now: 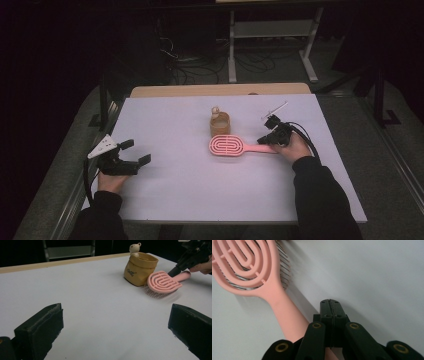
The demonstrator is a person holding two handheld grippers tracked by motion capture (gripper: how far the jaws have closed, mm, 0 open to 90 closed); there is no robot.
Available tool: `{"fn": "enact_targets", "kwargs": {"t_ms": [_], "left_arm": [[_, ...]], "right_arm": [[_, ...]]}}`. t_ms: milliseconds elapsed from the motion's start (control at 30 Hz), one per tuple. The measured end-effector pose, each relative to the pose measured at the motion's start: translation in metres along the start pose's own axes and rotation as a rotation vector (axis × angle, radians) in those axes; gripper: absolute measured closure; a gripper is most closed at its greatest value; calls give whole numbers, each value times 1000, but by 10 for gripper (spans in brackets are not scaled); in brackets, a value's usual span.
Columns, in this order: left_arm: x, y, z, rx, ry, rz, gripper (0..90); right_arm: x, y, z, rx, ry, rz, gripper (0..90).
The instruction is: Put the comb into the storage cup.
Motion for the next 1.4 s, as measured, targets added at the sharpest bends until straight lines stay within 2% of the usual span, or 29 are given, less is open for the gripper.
{"fn": "enact_targets", "kwargs": {"t_ms": [267,500,833,1133,1300,1400], "left_arm": [[0,0,0,0,-6,2,0],[0,0,0,1,-4,3,0],[1,0,0,1,-5,4,0],[1,0,0,2,-6,4,0],[1,0,1,2,-7,5,0],[1,0,1,3,-8,4,0]], "right_arm": [[-2,-1,3,7,-3,-6,886],[-8,-5,1,-14,-4,5,843],[-34,-10,-9,-57,34,9,842],[-59,-16,-28,-130,38,-5,819],[-61,-19,-31,-166,42,-29,727],[-58,-21,-30,-198,30,-31,608]]}}
Point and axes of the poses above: each handheld gripper's, and its own axes: x roughly forward along the jaws, z roughly out of its underside, y roughly to its right, the point moved 2 cm from there along x, roughly forward along the jaws, and after that the axes turned 12 degrees about y, right-handed, at the moved point
